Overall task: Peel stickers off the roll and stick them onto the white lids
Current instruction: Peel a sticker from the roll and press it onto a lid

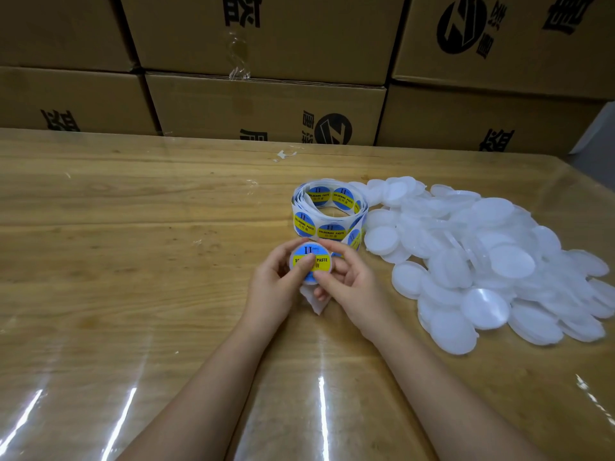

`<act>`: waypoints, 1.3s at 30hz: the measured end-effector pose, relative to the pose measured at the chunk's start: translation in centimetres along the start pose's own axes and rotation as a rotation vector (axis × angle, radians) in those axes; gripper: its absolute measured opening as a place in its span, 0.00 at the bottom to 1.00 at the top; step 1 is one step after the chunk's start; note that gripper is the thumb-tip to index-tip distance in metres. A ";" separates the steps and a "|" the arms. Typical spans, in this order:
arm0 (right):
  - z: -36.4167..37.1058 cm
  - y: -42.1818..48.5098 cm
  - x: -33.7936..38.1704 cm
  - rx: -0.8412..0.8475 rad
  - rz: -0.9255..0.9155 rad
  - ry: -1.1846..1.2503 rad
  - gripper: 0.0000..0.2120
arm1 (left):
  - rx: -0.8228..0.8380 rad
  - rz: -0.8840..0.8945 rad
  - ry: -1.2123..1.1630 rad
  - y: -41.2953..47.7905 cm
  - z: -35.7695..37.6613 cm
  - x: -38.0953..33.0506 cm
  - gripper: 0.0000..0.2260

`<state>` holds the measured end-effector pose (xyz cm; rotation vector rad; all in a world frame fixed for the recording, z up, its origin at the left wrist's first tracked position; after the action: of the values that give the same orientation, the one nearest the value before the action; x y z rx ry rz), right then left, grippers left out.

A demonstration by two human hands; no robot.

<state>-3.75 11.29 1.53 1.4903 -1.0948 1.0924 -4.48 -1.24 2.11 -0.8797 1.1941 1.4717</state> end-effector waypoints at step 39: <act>-1.9 0.2 0.0 -0.203 0.063 0.116 0.10 | 0.099 -0.138 -0.087 0.2 0.6 0.6 0.22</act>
<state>-4.18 13.07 1.86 1.2259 -1.1415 1.0633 -4.79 -0.52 1.71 -0.8067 1.1102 1.3153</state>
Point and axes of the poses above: each hand's wrist, its own y-axis towards the middle knuckle, its own z-axis out of the palm, x = y × z, the point moved 7 cm from there along y, towards the middle knuckle, and after that the axes turned 11 degrees about -y, right-handed, at the moved point
